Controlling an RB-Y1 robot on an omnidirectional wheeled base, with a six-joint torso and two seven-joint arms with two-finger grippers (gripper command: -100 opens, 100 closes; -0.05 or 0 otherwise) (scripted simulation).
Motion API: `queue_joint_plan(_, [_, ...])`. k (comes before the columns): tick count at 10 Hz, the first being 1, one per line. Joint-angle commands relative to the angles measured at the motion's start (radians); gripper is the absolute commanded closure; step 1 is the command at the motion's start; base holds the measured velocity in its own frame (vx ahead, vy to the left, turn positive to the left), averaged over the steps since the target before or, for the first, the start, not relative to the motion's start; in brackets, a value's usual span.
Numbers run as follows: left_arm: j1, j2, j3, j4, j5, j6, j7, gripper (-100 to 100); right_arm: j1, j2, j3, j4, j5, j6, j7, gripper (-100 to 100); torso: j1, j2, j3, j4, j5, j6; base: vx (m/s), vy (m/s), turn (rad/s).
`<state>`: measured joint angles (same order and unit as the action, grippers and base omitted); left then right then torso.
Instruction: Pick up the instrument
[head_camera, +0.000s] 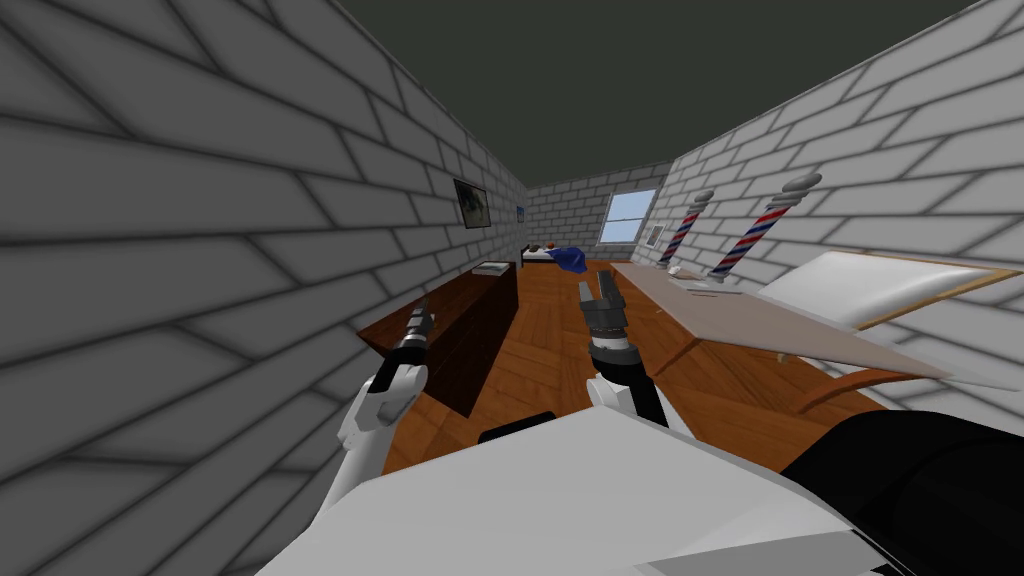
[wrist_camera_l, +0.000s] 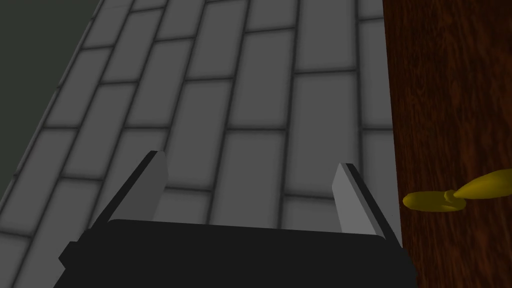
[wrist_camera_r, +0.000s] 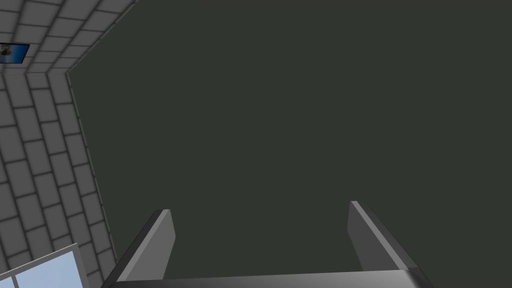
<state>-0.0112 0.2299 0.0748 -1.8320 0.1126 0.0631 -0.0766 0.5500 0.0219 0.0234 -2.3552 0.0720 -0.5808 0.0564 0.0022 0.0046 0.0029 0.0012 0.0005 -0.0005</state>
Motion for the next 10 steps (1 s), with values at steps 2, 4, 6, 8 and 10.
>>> queue_joint_plan(2, [-0.061, 0.002, 0.001, 0.066, 0.016, 0.050, -0.018, -100, 0.000, 0.000, 0.000, 0.000, 0.000, 0.000, 0.000, 0, 0.000, 0.000, 0.000, 0.000, 0.000, 0.000, -0.085, 0.013, -0.052])
queue_joint_plan(4, [-0.113, 0.008, 0.003, 0.116, 0.031, 0.100, -0.033, -100, 0.000, 0.000, 0.000, 0.000, 0.000, 0.000, 0.000, 0, 0.000, 0.000, 0.000, 0.000, 0.000, 0.000, -0.071, 0.020, -0.056])
queue_joint_plan(6, [-0.165, 0.015, 0.003, 0.170, 0.046, 0.150, -0.049, -100, 0.000, 0.000, 0.000, 0.000, 0.000, 0.000, 0.000, 0, 0.001, -0.001, 0.000, 0.000, 0.000, 0.000, -0.067, 0.023, -0.050])
queue_joint_plan(8, [-0.219, 0.024, 0.002, 0.217, 0.060, 0.202, -0.067, -100, 0.000, 0.000, 0.000, 0.000, 0.000, 0.000, 0.000, 0, 0.001, -0.002, -0.001, -0.001, 0.000, 0.000, -0.044, 0.021, -0.039])
queue_joint_plan(10, [-0.263, 0.034, -0.001, 0.263, 0.075, 0.253, -0.086, -100, 0.000, 0.000, 0.000, 0.000, 0.000, 0.000, 0.000, 0, 0.000, -0.004, -0.002, -0.001, 0.000, 0.000, -0.028, 0.020, -0.020])
